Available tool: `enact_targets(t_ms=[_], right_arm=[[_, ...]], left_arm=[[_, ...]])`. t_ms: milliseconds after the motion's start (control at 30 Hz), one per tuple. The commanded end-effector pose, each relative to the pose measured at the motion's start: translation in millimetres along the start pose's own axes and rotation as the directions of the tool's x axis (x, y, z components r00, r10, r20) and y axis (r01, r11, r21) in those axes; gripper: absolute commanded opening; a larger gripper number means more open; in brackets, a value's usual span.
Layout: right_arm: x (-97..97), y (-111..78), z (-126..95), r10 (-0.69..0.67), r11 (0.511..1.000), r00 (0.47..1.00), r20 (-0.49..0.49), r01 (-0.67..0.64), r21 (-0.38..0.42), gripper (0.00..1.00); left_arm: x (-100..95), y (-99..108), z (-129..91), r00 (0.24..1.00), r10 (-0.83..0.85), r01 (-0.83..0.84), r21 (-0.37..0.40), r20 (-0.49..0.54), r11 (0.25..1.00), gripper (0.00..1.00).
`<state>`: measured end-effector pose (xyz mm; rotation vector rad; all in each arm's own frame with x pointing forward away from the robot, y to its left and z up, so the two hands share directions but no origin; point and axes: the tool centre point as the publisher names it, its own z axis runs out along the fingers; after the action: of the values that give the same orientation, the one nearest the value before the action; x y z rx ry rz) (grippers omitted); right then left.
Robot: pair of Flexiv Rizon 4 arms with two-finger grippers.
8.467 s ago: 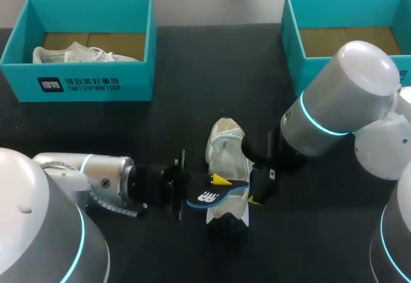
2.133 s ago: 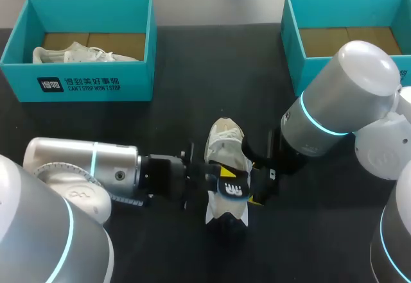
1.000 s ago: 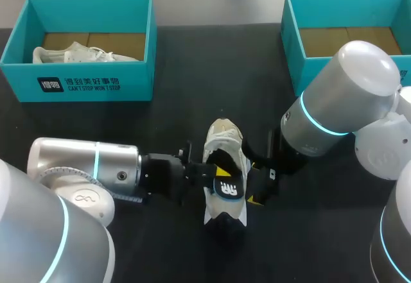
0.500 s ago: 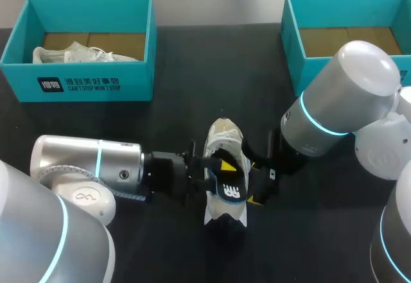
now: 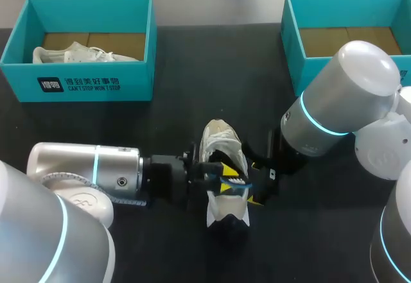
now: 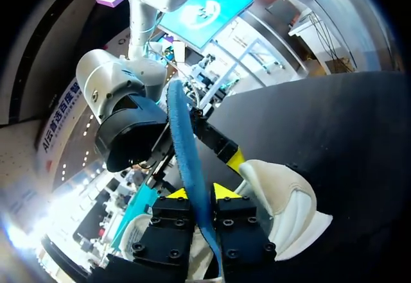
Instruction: Take the shoe out of the shoebox, open the shoe tongue, remove and reinsert the insole, then place the shoe into the shoebox
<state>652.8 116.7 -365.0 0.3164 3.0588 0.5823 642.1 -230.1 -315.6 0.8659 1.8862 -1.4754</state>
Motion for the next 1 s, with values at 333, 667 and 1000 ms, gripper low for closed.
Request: enact_targets(t_ms=[333,667,1000], right_arm=[[1.3,0.4,2,0.001,1.000,1.000,0.003,-0.001,0.000,1.00],[1.3,0.4,2,0.001,1.000,1.000,0.003,-0.001,0.000,1.00],[1.3,0.4,2,0.001,1.000,1.000,0.003,-0.001,0.000,1.00]], left_arm=[[8.2,13,0,0.998,0.063,-0.063,-0.036,-0.016,0.997,0.00],[7.9,37,3,0.990,0.125,-0.133,-0.131,-0.064,0.982,0.00],[7.3,28,-1,0.996,0.088,-0.090,-0.081,-0.026,0.993,0.00]])
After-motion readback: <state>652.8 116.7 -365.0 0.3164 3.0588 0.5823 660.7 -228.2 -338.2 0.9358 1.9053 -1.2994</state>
